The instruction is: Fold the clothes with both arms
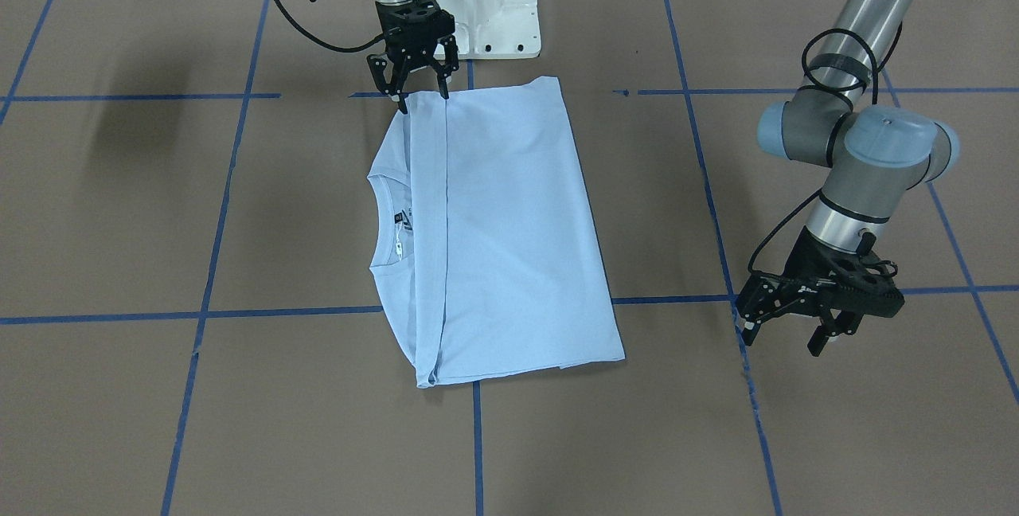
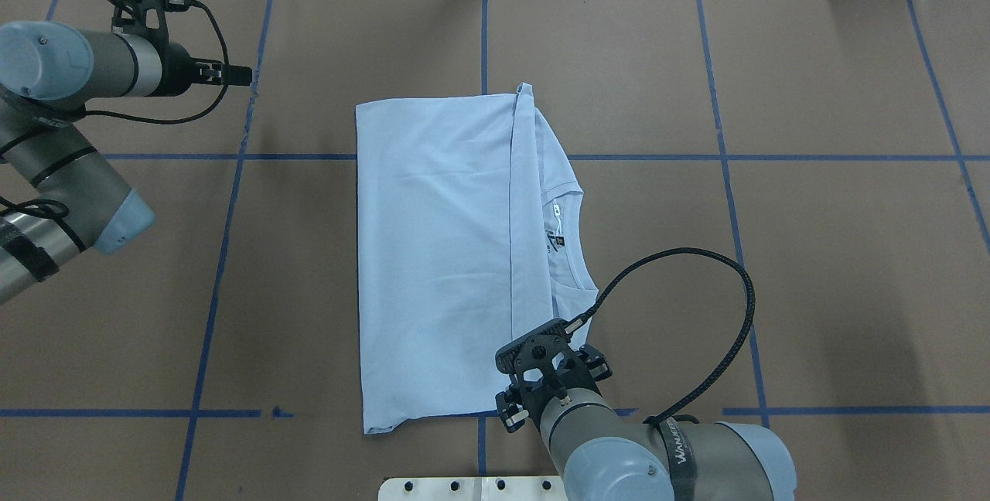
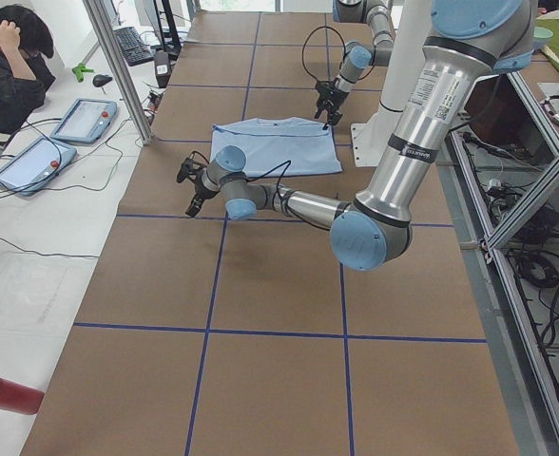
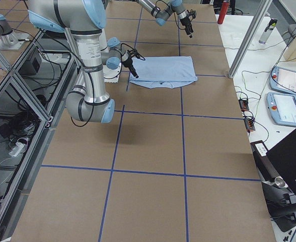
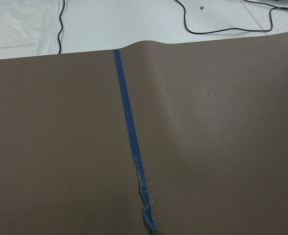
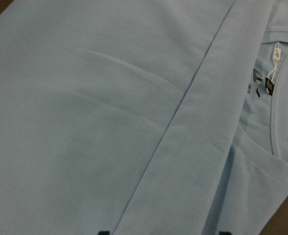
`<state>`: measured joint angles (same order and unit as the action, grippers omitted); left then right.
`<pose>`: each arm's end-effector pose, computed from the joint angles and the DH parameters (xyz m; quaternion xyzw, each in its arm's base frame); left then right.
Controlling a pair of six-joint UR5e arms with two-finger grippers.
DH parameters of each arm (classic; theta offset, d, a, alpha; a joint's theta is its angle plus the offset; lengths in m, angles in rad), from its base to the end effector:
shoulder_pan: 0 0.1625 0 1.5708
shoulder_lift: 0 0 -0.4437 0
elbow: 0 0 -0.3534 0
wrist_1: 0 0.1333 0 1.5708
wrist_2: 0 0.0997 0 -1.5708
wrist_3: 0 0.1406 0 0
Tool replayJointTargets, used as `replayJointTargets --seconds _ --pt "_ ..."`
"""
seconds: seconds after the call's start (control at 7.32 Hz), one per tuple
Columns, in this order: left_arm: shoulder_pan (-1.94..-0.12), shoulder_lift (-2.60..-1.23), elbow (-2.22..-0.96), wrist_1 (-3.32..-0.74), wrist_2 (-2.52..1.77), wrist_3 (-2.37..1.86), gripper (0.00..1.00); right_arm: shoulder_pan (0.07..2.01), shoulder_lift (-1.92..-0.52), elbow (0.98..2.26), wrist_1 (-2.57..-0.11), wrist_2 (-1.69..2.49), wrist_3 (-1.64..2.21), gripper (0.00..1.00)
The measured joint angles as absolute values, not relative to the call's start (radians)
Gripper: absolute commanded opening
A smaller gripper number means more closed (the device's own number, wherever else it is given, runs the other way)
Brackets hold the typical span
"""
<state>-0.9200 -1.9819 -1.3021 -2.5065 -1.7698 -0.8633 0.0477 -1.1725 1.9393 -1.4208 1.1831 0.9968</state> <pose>0.3375 -0.6174 0.4964 0.3127 0.4128 -0.0399 0.8545 -0.5810 -0.2144 0.3263 0.2973 -0.3606 -0.1466 0.8718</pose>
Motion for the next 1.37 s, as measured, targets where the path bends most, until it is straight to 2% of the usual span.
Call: replayJointTargets --seconds 1.09,1.23,1.37 --pt "-0.918 -1.982 -1.297 -2.506 -1.77 -0.861 1.0 0.025 -1.149 1.91 -1.413 1.182 0.89 0.77" --pt "-0.918 -1.982 -1.296 -2.506 -1.77 -0.861 1.0 0.023 -1.147 1.9 -1.413 1.18 0.89 0.55" --pt "-0.917 -1.982 -1.295 -2.505 -1.77 -0.861 1.0 0.022 -1.144 1.894 -1.412 1.178 0.89 0.38"
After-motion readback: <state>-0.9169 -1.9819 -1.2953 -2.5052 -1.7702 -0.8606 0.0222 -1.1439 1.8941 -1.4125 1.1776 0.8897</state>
